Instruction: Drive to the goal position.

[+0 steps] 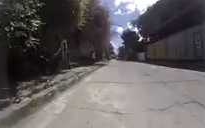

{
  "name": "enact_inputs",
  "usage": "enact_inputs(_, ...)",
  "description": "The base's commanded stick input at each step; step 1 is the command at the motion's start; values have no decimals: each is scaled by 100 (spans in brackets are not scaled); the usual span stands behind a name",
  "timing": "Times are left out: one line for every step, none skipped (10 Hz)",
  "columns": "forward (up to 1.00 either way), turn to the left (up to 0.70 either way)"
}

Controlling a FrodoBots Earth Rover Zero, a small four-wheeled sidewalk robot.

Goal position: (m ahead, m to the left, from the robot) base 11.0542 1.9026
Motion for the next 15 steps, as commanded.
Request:
enact_inputs(100,-40)
enact_inputs(100,-33)
enact_inputs(100,-16)
enact_inputs(100,0)
enact_inputs(100,0)
enact_inputs(100,0)
enact_inputs(100,0)
enact_inputs(100,0)
enact_inputs(100,0)
enact_inputs(100,1)
enact_inputs(100,3)
enact_inputs(100,1)
enact_inputs(100,0)
enact_inputs(100,3)
enact_inputs(100,4)
